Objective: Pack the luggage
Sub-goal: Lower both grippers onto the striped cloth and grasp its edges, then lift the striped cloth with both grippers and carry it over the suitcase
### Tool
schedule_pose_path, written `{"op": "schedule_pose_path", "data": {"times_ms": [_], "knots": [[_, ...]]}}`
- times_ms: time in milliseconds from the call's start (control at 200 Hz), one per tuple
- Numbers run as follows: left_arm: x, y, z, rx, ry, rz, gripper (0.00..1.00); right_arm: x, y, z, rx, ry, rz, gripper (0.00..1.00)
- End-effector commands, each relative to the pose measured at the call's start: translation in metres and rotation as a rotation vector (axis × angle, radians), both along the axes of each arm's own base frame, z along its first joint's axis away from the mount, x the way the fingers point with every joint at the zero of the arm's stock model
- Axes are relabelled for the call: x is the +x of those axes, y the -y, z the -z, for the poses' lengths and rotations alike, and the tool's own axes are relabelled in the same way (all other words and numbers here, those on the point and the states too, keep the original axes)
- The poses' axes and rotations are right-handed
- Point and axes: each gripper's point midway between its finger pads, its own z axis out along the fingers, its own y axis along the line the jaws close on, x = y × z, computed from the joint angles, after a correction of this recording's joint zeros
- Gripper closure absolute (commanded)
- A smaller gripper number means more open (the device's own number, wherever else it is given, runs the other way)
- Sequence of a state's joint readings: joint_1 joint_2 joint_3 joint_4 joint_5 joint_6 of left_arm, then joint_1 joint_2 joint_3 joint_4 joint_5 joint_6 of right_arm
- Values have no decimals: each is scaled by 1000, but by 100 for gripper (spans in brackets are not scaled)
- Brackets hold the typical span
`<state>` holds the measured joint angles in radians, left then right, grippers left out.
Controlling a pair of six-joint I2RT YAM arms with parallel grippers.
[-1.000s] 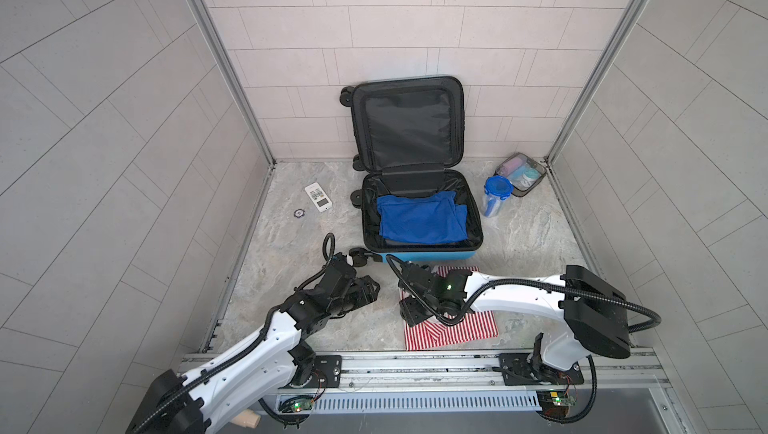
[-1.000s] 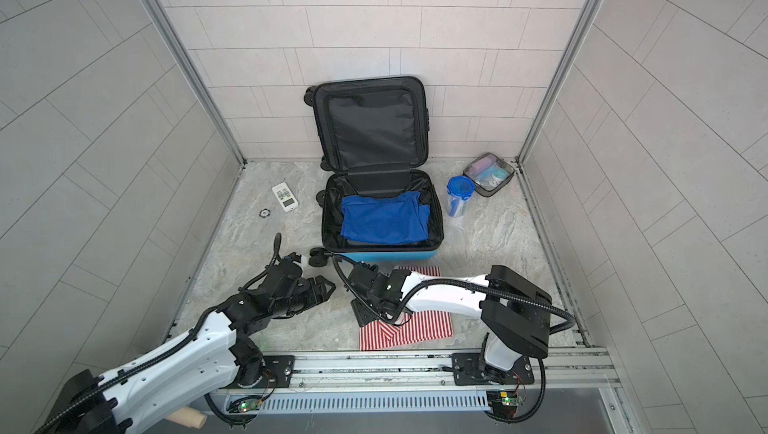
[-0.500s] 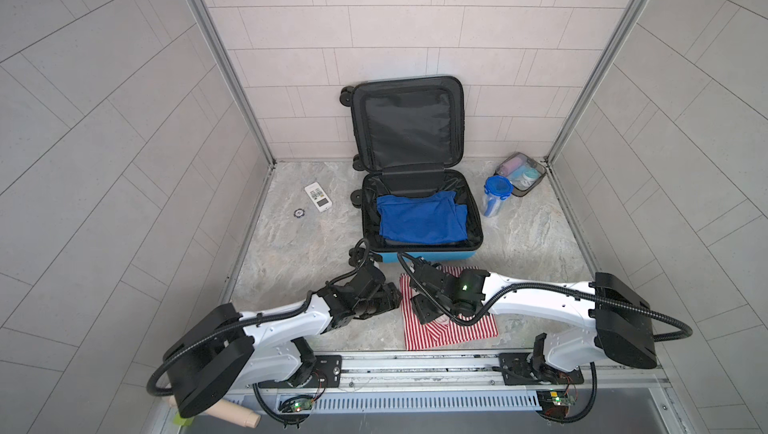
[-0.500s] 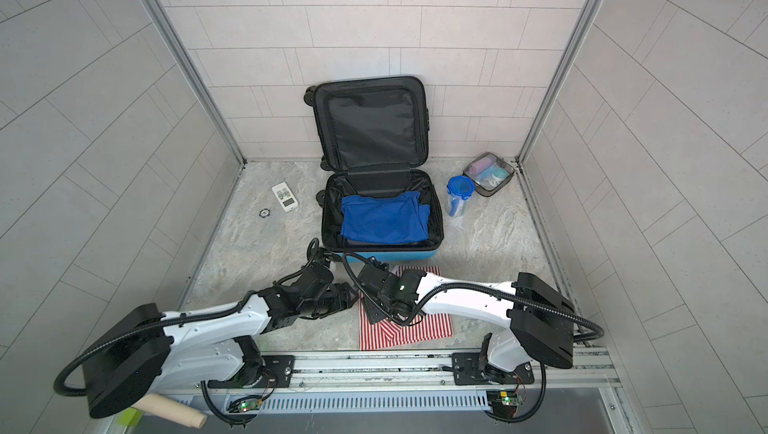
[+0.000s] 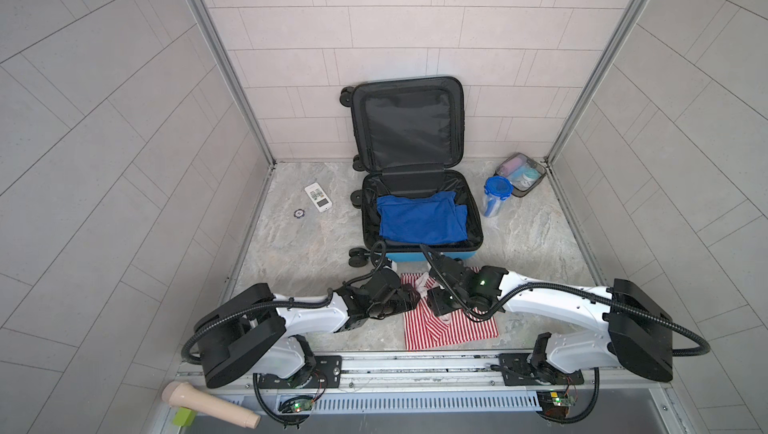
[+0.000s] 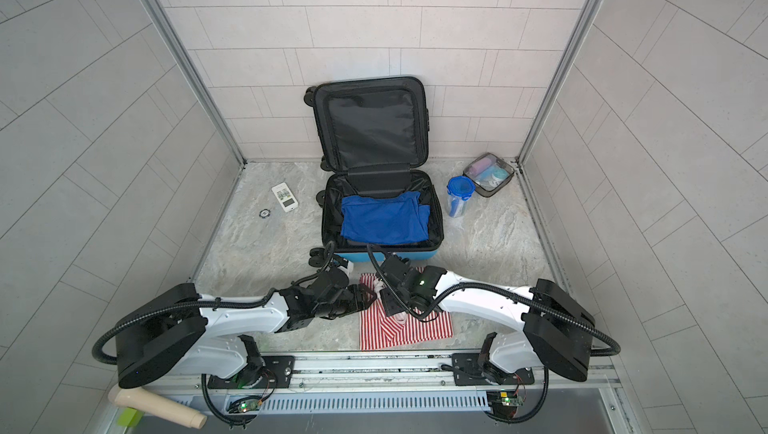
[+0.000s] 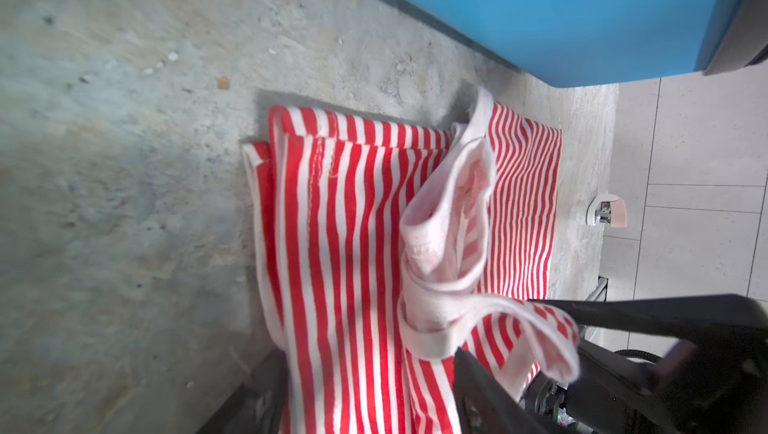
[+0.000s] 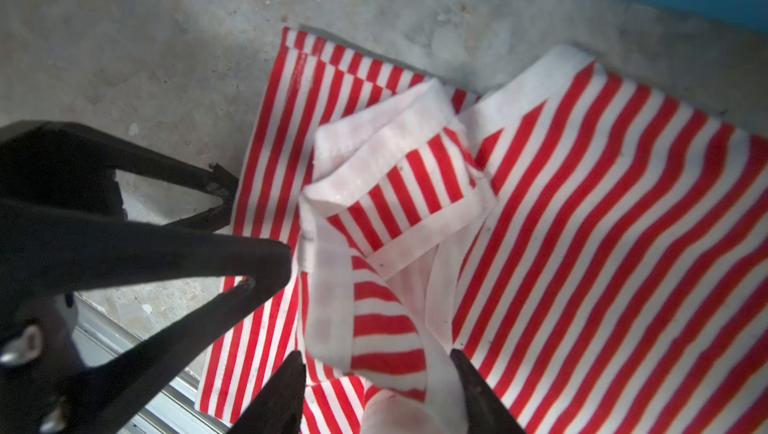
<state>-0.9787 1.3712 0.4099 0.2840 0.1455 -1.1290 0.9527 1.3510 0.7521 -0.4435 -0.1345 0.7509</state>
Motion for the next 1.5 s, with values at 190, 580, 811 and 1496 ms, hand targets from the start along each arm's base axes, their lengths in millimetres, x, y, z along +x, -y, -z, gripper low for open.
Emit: {"op": "schedule_pose_path", "data": {"times_ms": [190, 580, 811, 1496], "knots": [[2, 3, 11, 21, -4, -9, 31, 1, -9, 3, 81, -31, 6, 56], [3, 12, 22, 57, -17, 4, 64, 2, -6, 7, 92, -36, 24, 62], [7, 10, 21, 69, -9, -15, 100, 2, 4, -2, 86, -27, 33, 50], [8, -3, 25, 153, -23, -39, 100, 4, 137, 8, -35, -49, 298, 27]]}}
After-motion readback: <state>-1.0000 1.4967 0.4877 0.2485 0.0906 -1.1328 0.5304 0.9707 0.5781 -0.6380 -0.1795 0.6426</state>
